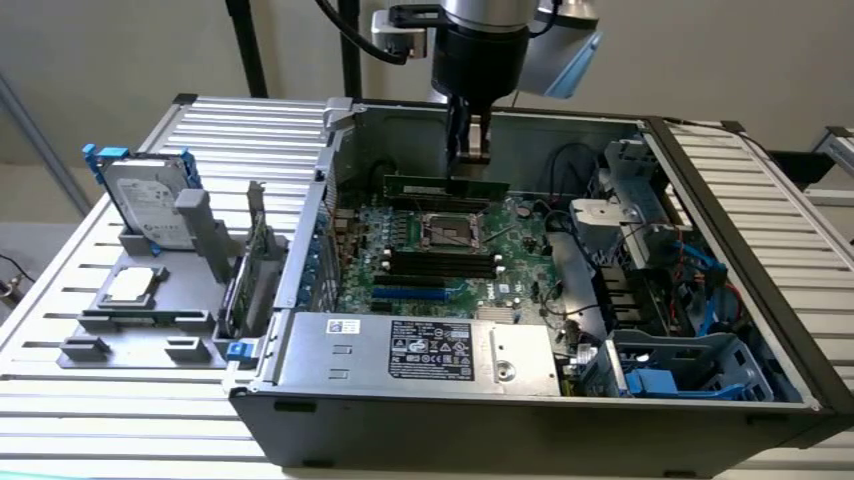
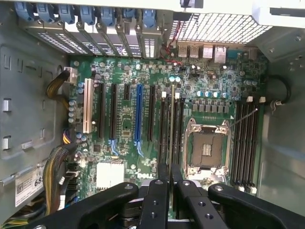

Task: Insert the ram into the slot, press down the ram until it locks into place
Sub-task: 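Insert the ram into the slot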

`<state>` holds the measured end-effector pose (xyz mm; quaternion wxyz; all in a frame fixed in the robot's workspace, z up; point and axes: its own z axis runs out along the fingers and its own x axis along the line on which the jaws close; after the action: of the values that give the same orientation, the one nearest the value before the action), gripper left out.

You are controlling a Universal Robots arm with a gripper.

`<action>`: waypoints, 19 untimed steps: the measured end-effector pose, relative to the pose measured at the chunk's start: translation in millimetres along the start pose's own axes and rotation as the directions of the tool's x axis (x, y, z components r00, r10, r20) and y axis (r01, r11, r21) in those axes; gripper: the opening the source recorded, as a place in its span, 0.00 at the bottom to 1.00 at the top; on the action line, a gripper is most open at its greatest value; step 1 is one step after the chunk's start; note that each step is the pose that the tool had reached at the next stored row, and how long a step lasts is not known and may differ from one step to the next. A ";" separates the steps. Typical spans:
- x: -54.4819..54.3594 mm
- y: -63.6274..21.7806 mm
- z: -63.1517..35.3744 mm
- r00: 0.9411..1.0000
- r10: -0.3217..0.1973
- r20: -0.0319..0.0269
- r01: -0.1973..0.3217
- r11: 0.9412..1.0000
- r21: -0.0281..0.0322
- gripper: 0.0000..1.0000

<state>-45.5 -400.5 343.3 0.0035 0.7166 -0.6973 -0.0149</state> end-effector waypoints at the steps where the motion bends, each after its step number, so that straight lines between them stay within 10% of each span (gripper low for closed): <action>1: -0.4 -0.1 1.8 1.000 0.000 0.000 0.000 1.000 0.000 0.13; 19: -1.3 -2.2 34.3 1.000 -0.003 0.001 0.003 1.000 0.000 0.13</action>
<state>-44.2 -398.6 308.9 0.0031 0.7176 -0.6963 -0.0154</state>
